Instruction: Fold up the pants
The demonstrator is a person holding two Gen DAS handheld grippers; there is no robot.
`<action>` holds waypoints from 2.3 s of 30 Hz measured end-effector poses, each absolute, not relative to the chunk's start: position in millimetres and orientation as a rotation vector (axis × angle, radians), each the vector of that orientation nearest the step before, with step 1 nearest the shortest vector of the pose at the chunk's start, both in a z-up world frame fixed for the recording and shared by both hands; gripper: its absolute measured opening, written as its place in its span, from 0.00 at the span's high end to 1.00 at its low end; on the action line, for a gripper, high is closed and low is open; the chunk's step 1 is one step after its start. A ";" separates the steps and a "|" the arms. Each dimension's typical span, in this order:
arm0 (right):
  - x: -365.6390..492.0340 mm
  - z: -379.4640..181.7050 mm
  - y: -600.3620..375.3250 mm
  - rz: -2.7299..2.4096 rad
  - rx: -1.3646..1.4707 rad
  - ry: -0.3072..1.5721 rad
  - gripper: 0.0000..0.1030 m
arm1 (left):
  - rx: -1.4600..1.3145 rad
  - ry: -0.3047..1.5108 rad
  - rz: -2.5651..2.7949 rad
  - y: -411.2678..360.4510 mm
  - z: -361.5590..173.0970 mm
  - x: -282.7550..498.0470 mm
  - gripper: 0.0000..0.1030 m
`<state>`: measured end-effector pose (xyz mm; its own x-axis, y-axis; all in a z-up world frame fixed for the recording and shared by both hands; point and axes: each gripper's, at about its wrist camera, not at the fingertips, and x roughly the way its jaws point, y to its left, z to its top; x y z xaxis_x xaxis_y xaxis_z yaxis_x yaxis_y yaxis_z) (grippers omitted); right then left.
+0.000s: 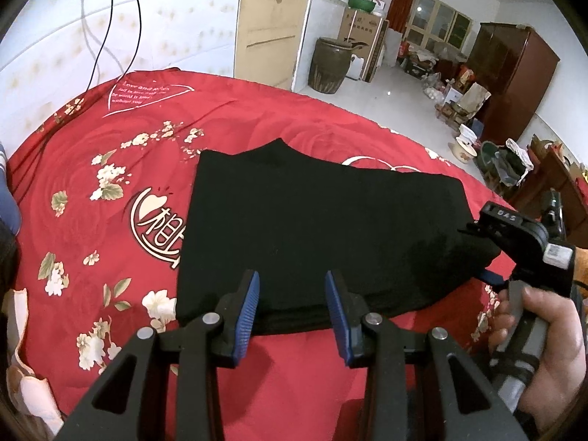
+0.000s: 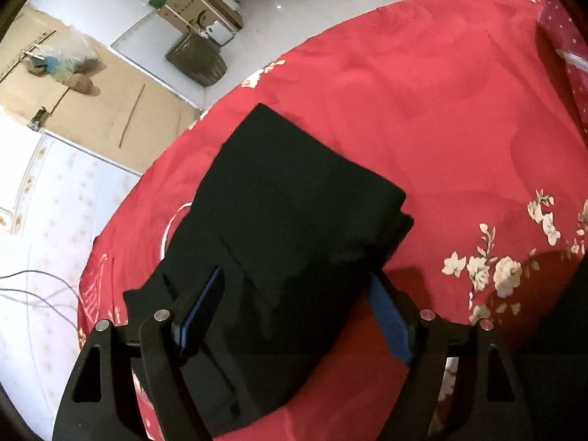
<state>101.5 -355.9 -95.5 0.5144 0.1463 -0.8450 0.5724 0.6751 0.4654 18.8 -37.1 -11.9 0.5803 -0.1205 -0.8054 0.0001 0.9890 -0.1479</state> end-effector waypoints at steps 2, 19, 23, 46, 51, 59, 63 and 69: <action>103.8 -101.2 -357.4 -0.339 0.831 1.030 0.24 | -0.138 0.954 -0.065 -36.0 -13.2 19.2 0.61; 108.6 -89.9 -349.8 -0.388 0.697 1.000 0.76 | -0.144 0.970 -0.053 -31.5 -21.5 19.8 0.61; 114.3 -99.7 -357.2 -0.406 0.740 1.006 0.63 | -0.143 0.971 -0.051 -30.5 -21.8 19.2 0.61; 125.8 23.8 -233.6 0.159 0.301 0.804 0.82 | -0.224 0.943 0.053 13.2 -20.7 11.5 0.61; 118.2 14.3 -157.0 0.343 0.118 0.825 0.82 | -0.294 0.927 0.124 48.3 -21.0 3.9 0.61; 116.1 -72.4 -65.2 0.547 -0.137 1.024 0.80 | -0.376 0.902 0.183 75.6 -18.8 1.6 0.61; 109.0 -84.6 -62.8 0.610 -0.122 1.040 0.65 | -0.391 0.910 0.189 79.9 -22.4 3.0 0.61; 99.9 -59.7 -79.4 0.726 0.039 1.015 0.53 | -0.390 0.900 0.217 88.1 -21.2 0.9 0.61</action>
<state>99.9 -79.4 -59.7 0.3176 0.5685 -0.7590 -0.5340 0.7686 0.3522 0.9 88.1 -21.2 0.6061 0.0207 -0.7951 -0.3435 0.9084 -0.2383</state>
